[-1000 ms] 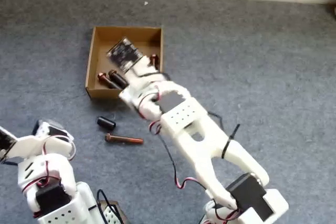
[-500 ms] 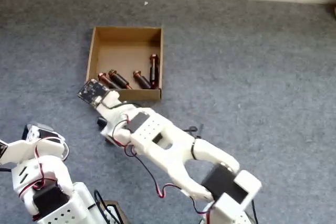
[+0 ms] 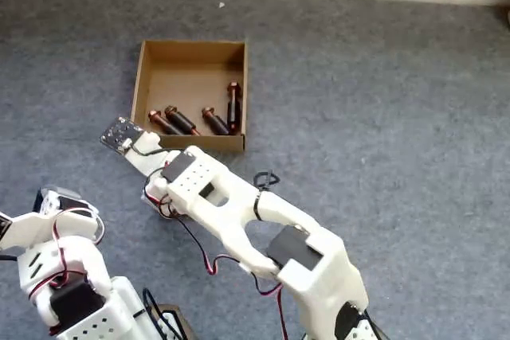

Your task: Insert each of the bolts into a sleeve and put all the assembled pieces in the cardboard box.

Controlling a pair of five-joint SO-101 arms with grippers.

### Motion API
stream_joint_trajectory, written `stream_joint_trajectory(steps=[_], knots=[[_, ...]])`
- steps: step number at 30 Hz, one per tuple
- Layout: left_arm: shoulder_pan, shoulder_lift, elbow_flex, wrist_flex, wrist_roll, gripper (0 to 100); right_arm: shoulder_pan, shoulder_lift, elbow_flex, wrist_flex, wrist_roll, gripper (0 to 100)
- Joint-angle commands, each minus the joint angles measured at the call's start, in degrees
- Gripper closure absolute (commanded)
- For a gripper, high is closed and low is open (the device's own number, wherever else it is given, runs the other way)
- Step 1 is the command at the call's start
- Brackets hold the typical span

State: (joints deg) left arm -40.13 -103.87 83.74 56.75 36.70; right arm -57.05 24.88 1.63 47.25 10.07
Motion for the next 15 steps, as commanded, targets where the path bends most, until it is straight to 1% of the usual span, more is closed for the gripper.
stream_joint_trajectory(steps=[1, 5, 6, 8, 9, 12, 15], knots=[[-0.13, -0.48, -0.66, -1.23, -0.26, 96, -1.63, 2.77, -7.25, 3.47, 0.09, 89.2], [-0.13, -0.48, -0.66, -1.23, -0.35, 96, -1.63, 5.67, -11.21, 6.99, 0.09, 89.7], [-0.13, -0.48, -0.66, -1.23, -0.35, 96, -1.63, 6.2, -12.09, 7.69, 0.09, 91.2], [-0.13, -0.48, -0.66, -1.23, -0.35, 96, -1.54, 6.99, -13.93, 8.92, 0.44, 97.4], [-0.13, -0.48, -0.57, -1.23, -0.35, 96, -1.54, 7.08, -14.64, 9.36, 1.67, 99.8], [-0.13, -0.48, -0.57, -1.23, -0.35, 96, -1.54, 7.08, -16.31, 13.85, 5.63, 99.3], [-0.13, -0.4, -0.57, -1.23, -0.44, 96, -1.54, 6.29, -19.56, 19.21, 5.8, 99.4]])
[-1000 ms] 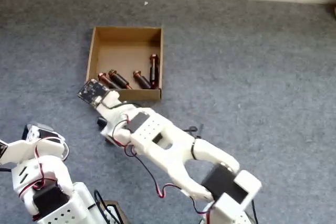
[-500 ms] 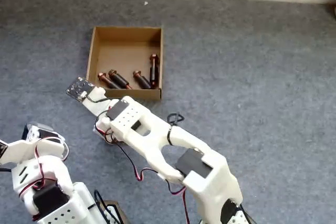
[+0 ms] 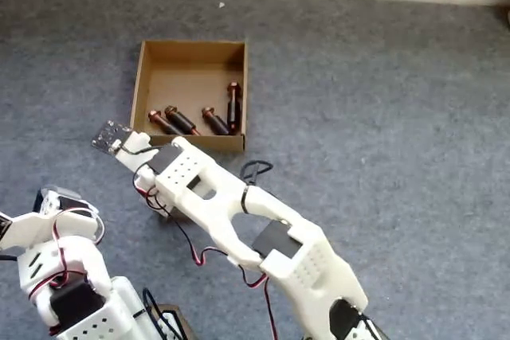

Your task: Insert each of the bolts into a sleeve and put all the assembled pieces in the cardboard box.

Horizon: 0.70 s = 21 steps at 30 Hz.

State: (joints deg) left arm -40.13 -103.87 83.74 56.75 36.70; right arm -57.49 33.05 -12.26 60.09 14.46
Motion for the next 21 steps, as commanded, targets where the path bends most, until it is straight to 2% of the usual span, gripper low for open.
stream_joint_trajectory(steps=[1, 9, 12, 15, 21], knots=[[-0.13, -0.4, -0.57, -1.23, -0.44, 96, -1.01, -2.77, -6.46, 7.87, 1.49, 99.4], [1.71, -0.31, -0.75, -1.23, -0.62, 95, 5.58, -16.13, -7.08, 18.51, 1.32, 99.4], [6.73, -0.22, -0.92, -0.79, -2.29, 95, 9.01, -21.05, -7.08, 24.04, 1.32, 99.4], [13.85, -0.22, -1.01, -0.7, -9.67, 96, 12.97, -26.77, -4.88, 28.09, 1.32, 99.4], [26.24, -0.13, -5.85, 8.44, -11.78, 96, 21.05, -43.65, 13.14, 23.96, 1.23, 99.3]])
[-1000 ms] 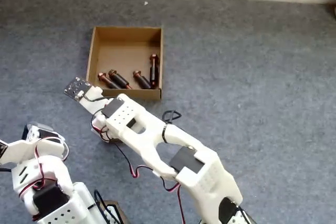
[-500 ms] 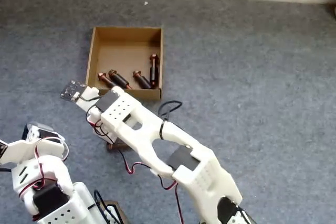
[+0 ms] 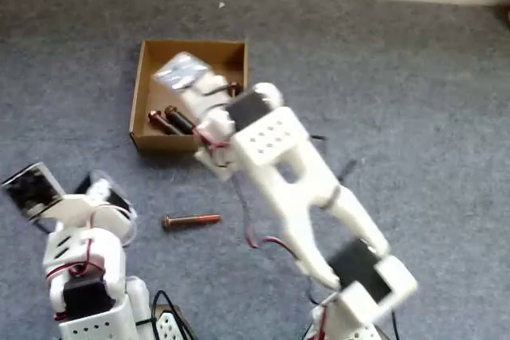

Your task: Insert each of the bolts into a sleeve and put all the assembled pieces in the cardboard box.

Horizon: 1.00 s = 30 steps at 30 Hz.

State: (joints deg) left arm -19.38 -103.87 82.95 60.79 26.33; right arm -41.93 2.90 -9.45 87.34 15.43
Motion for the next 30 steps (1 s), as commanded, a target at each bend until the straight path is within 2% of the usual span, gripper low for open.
stream_joint_trajectory(steps=[1, 3, 7, 11, 14, 19, 22, 26, 28, 30], knots=[[7.16, -0.13, -6.46, 5.98, -1.49, 96, 6.64, -16.66, 14.46, -5.05, 0.26, 99.3], [9.71, -0.04, -8.13, 7.03, -3.6, 100, 8.48, -22.81, 23.16, -9.19, 0.26, 99.3], [14.81, -0.04, -9.1, 7.47, -6.33, 99, 11.47, -33.1, 38.9, -16.31, 0.26, 99.3], [18.07, 0.13, -9.19, 7.47, -6.07, 99, 14.29, -39.96, 51.38, -23.34, 0.26, 99.3], [19.3, 3.82, -9.63, 7.47, -5.98, 99, 16.31, -41.98, 58.42, -29.05, -2.73, 99.3], [21.67, 22.46, -14.64, 7.12, -5.36, 99, 18.68, -42.15, 65.8, -36.88, -4.4, 99.3], [23.25, 36.09, -20.09, 7.03, -0.79, 99, 19.65, -42.15, 67.65, -38.46, -4.48, 99.3], [25.8, 53.14, -27.3, 7.03, 10.29, 99, 19.82, -42.15, 68.18, -38.46, -4.48, 99.3], [26.95, 60.18, -29.49, 7.03, 11.69, 99, 19.82, -42.15, 68.18, -38.46, -4.48, 99.3], [28.09, 66.51, -30.9, 7.03, 11.87, 94, 19.82, -42.15, 68.26, -38.46, -4.48, 99.3]])
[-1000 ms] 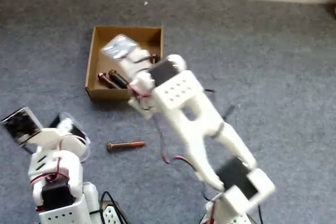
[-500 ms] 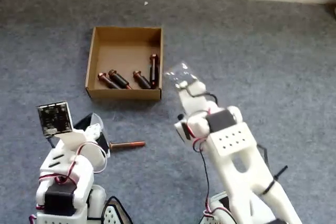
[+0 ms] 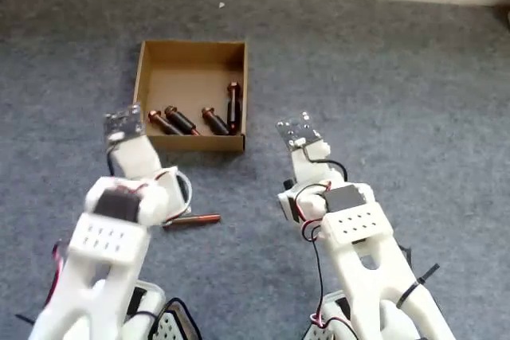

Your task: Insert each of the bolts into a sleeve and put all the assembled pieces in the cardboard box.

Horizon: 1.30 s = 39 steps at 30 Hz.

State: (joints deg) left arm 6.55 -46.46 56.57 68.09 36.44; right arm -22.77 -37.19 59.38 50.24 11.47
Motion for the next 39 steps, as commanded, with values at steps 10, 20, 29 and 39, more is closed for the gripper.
stream_joint_trajectory(steps=[10, 20, 29, 39], knots=[[2.59, 22.2, -5.58, -0.26, 6.68, 72, 0.66, -2.07, -0.48, -1.36, -0.53, 99.3], [2.51, 22.37, 2.07, -10.73, 7.03, 71, 0.66, -2.07, -0.31, -1.27, -0.53, 99.3], [0.66, 22.37, 2.86, -11.69, 6.86, 71, 0.66, -2.07, 1.01, -1.36, -0.26, 99.3], [-4.18, 21.76, -6.99, -5.71, 4.48, 71, 0.66, -2.07, 1.01, -1.45, -0.26, 99.3]])
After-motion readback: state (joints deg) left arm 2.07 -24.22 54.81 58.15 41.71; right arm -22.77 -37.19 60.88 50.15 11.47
